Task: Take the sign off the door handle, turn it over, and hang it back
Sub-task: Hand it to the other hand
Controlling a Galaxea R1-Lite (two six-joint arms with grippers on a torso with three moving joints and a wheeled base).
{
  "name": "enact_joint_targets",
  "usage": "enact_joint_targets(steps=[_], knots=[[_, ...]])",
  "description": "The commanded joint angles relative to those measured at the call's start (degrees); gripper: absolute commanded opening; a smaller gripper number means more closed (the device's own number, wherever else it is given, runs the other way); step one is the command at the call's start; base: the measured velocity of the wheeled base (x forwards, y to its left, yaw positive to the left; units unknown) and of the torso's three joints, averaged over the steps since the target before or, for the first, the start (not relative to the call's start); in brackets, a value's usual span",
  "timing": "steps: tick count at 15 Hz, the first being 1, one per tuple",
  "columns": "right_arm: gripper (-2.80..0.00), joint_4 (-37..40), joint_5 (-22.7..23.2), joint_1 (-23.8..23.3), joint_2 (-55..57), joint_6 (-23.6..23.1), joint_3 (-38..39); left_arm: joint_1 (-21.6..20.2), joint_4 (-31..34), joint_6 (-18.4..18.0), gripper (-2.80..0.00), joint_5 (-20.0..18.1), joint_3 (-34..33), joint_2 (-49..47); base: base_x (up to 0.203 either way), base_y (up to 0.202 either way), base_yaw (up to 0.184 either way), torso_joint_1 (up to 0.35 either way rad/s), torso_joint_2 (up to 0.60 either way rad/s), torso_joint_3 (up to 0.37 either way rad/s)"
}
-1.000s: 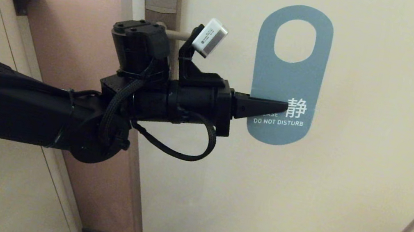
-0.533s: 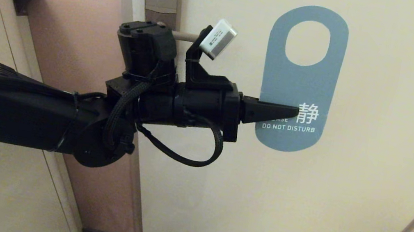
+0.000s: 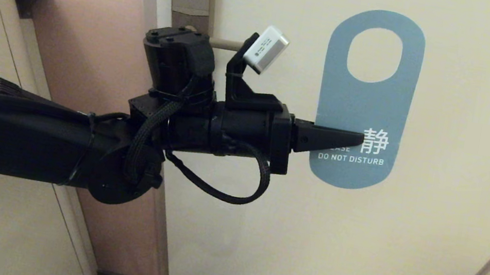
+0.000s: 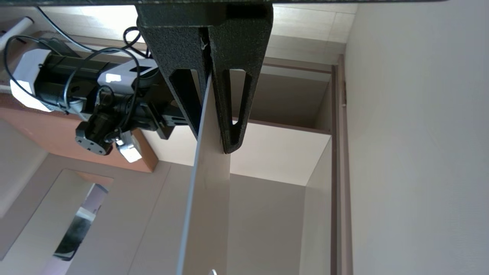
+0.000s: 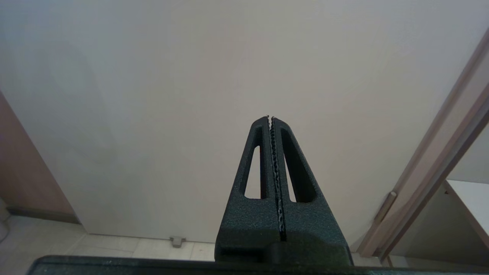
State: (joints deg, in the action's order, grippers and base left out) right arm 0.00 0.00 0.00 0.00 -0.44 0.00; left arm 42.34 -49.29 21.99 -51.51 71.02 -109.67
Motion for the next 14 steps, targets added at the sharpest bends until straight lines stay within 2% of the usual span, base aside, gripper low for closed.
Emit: enact_joint_targets(steps=[1,14], knots=[[-2.80,0.00,0.07,0.00,0.00,-0.09,0.00,0.35,-0.23,0.16,-2.80,-0.26,-0.01,0.07,0.000,0.000,0.000,0.000,0.00,0.000],[-2.80,0.00,0.18,0.00,0.00,-0.39,0.00,1.52,-0.46,-0.19,-2.80,-0.08,-1.94,0.15,0.000,0.000,0.000,0.000,0.00,0.000]])
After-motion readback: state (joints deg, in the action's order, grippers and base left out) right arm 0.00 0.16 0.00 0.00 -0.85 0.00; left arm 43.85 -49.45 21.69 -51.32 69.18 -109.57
